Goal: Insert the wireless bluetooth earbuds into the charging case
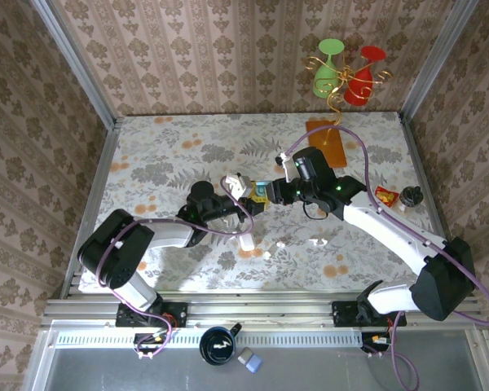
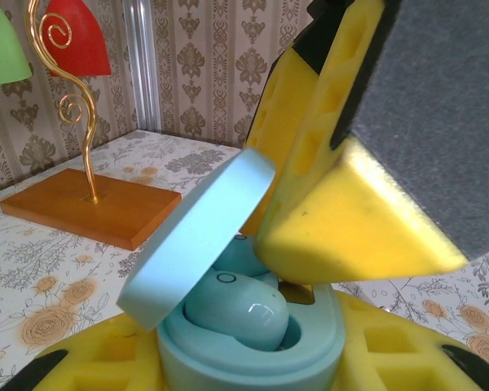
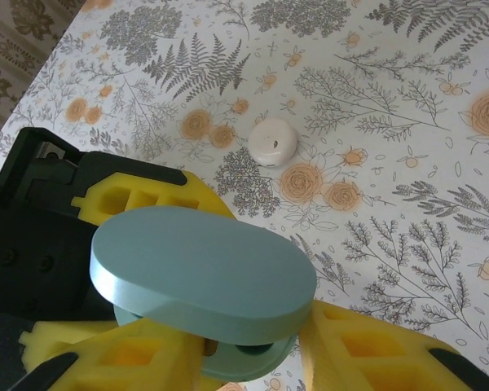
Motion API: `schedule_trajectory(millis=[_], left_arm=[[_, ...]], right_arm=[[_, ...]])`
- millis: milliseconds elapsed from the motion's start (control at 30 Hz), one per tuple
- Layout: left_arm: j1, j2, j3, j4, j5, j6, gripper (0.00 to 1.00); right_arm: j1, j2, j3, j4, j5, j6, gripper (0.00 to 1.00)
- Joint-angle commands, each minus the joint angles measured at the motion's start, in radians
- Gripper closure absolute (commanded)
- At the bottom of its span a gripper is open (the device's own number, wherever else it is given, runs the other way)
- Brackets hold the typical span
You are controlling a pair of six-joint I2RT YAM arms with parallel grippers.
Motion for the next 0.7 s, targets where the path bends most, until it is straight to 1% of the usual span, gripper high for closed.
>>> schedule_trajectory(millis=[0,400,433,667], left_arm=[[0.002,0.014,0.013,0.047,0.030,-0.022,0.84],[0.007,0.017,0.002,0.063,0.029,-0.030,0.84],[0.006,0.019,0.002,0.067,0.061,-0.029,0.84],[0.006,0.026,-0.005,0.098,0.086,-0.030,0.84]], right_arm=[[0.023,-0.033,0.037,0.013,-0.042,0.004,0.61],[0.015,-0.071,0.033,0.022,0.038,0.030,0.41],[0.012,-0.072,0.033,0.024,0.043,0.032,0.40],[-0.001,-0.063,0.036,0.043,0.049,0.046,0.30]])
